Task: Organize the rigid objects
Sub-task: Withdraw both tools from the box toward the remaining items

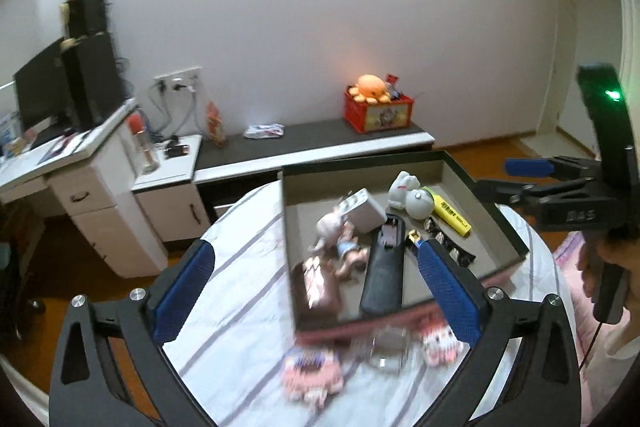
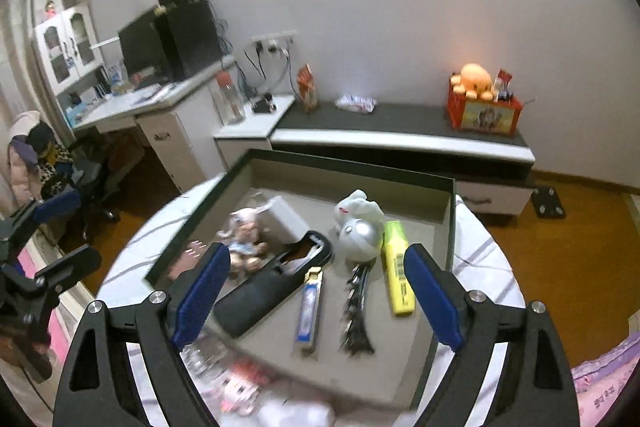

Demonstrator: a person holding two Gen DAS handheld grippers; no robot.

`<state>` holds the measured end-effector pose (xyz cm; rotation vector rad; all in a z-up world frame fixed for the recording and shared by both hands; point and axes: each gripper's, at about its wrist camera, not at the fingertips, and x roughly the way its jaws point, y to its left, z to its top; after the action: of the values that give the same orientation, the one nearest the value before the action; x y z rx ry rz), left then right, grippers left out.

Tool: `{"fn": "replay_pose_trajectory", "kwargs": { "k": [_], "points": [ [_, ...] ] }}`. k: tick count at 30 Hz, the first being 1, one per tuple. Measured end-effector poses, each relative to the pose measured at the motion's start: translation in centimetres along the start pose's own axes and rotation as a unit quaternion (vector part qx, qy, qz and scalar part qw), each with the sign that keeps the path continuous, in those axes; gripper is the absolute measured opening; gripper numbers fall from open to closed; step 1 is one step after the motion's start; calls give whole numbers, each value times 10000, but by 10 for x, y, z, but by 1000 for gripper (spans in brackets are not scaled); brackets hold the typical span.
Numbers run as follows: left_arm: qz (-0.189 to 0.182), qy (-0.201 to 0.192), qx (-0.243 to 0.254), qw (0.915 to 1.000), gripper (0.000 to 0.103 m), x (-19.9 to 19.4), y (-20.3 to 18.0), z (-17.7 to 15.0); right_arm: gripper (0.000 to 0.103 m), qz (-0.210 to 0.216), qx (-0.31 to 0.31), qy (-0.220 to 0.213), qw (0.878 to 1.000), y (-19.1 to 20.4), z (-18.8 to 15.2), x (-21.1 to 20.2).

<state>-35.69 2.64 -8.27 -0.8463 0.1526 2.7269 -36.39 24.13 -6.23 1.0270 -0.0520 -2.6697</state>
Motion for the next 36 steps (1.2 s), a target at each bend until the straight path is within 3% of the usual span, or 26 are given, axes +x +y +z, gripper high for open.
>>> {"fn": "replay_pose_trajectory", "kwargs": {
  "k": [6,9,12,14,19,23,36],
  "points": [
    [413,-372,-388,9977,103,-58,12,-41,90,80,-106,-516,9986,23,-38,-57],
    [191,-605,-759,9951,103,-82,14,-60,90,-12,-66,-871,9962,33,-59,-83],
    [-104,-651,-785,9947,103,-92,7,-76,90,-275,-67,-1025,9943,42,-77,-98],
    [-133,-571,-750,9955,103,-93,2,-82,90,-471,-66,-1048,9934,47,-87,-105],
    [-311,-366,-639,9968,103,-92,-11,-93,90,-467,42,-986,9940,53,-109,-115],
    [-148,-262,-406,9987,103,-95,-18,-101,90,-417,131,-830,9956,55,-121,-113],
    [-108,-142,-272,9995,103,-94,-17,-109,90,-325,108,-671,9972,65,-129,-109]
  ]
}}
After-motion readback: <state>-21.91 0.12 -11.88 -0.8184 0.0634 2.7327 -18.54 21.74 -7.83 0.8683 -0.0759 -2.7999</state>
